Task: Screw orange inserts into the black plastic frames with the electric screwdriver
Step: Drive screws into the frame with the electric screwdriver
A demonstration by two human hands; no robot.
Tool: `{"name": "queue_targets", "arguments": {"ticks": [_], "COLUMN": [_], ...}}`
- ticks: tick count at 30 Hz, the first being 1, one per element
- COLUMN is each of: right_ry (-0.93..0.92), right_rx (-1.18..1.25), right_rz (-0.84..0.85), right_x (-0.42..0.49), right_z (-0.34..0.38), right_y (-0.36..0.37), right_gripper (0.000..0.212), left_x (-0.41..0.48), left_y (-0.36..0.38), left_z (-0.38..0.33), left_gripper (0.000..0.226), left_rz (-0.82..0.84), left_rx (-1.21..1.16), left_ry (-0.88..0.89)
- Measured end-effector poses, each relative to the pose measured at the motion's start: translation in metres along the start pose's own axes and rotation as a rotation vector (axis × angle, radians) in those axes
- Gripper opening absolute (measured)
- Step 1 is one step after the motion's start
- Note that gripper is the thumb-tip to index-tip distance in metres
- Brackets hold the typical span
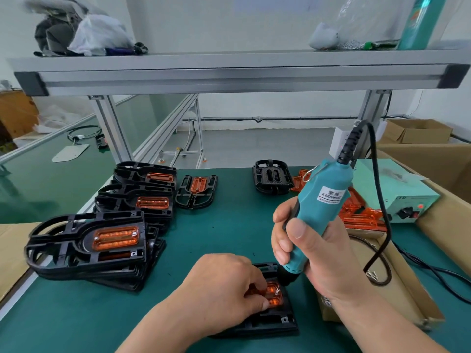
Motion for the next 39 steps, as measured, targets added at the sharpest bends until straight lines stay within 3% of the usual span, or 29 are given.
{"name": "queue_targets", "arguments": {"ticks": [32,39], "right_ry": [0.023,0.062], "right_rx": [-0.02,-0.015], "right_rz": [0.12,0.205], "right_x": [0.006,0.003], "right_z": [-0.01,-0.016], "right_y": [0.021,0.028], "right_gripper": [0.037,0.023], "left_x": [-0.003,-0.003], "left_y": [0.0,0.001], "left_z": [-0.008,-0.008], "left_gripper": [0.043,0.036], "left_rz": [0.055,0.074], "left_rx": [0.114,0.097], "left_ry": [0.021,0.016]}}
Point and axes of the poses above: each hand's wrist, its own x-axis towards the middle knuckle, its own y-axis out of the palm, z = x × y, the point moved 10 cm from there along x, towards the middle knuckle, and after that the axes turned 12 degrees about -y, right-handed, at the moved point
